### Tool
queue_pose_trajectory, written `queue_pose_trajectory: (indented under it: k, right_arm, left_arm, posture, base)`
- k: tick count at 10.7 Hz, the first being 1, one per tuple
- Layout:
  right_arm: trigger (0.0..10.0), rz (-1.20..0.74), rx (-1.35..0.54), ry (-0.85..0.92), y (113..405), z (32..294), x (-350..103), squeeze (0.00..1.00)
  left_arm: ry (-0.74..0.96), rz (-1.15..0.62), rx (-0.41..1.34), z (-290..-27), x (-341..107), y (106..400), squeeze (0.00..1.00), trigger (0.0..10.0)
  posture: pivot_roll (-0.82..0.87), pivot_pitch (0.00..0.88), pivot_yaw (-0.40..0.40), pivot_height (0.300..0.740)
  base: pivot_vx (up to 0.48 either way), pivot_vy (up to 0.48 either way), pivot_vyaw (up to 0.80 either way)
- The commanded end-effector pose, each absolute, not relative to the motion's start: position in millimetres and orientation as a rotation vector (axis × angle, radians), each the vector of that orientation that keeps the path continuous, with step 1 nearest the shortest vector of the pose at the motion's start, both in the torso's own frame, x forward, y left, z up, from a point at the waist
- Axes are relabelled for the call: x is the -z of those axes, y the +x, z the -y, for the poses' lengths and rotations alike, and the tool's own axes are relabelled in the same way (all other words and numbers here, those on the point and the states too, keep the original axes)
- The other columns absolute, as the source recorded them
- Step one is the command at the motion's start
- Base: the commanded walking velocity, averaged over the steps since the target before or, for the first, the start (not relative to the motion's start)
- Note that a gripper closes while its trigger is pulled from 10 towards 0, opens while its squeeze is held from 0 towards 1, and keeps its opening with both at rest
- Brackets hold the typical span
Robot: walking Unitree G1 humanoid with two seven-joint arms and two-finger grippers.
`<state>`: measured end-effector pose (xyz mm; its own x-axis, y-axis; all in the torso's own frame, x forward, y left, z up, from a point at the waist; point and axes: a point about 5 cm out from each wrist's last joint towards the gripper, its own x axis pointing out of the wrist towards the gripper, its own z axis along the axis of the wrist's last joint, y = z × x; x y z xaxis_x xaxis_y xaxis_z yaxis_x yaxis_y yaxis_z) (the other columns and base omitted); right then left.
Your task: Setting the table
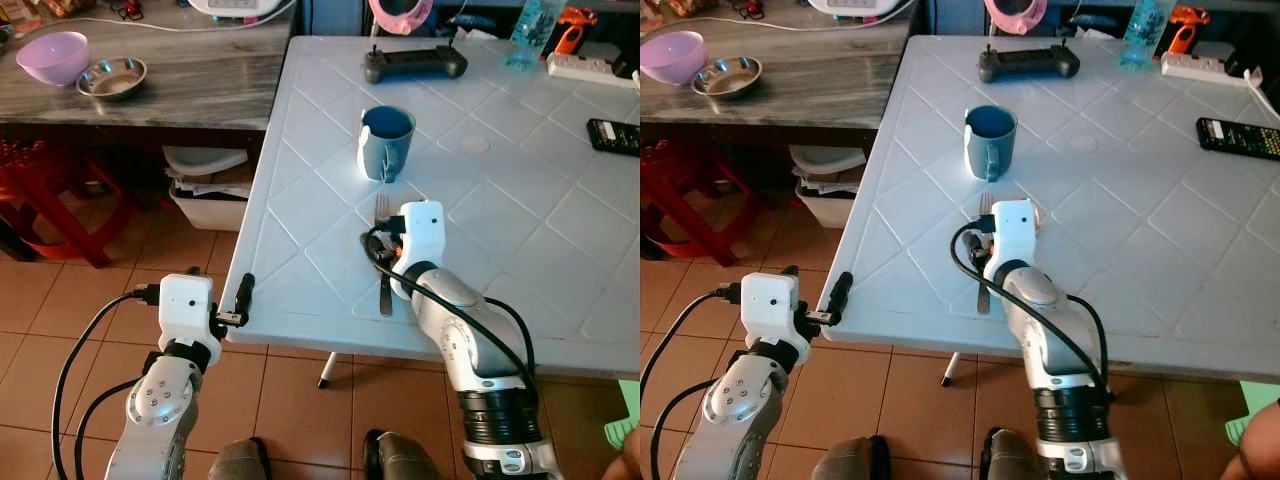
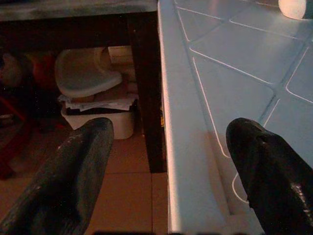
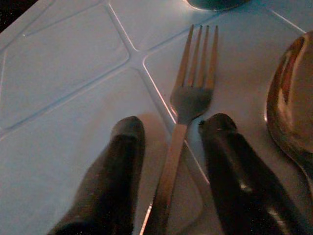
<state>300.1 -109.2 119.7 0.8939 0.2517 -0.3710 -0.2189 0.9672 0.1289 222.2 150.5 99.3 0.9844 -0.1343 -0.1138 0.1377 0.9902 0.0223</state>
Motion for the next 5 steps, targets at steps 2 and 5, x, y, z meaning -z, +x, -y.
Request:
queue_pose_trajectory:
  k: [2,5]
  right_arm:
    - [0.0,-0.700,-0.235,0.125,274,113,-61,0.00]
    - [0.0,-0.717,-0.184,0.134,270,123,-54,0.00]
  left_arm:
    - [0.027,-0.130,0.156,-150,-98,220,0.00,10.0]
    - [0.020,-0.134,0.165,-149,-97,219,0.00,10.0]
  posture:
    - [0.04,0.146,0.045,0.740]
    - [0.03,0.149,0.044,0.740]
  base:
    - [0.000,0.000,0.00]
    - [0.000,0.000,0.00]
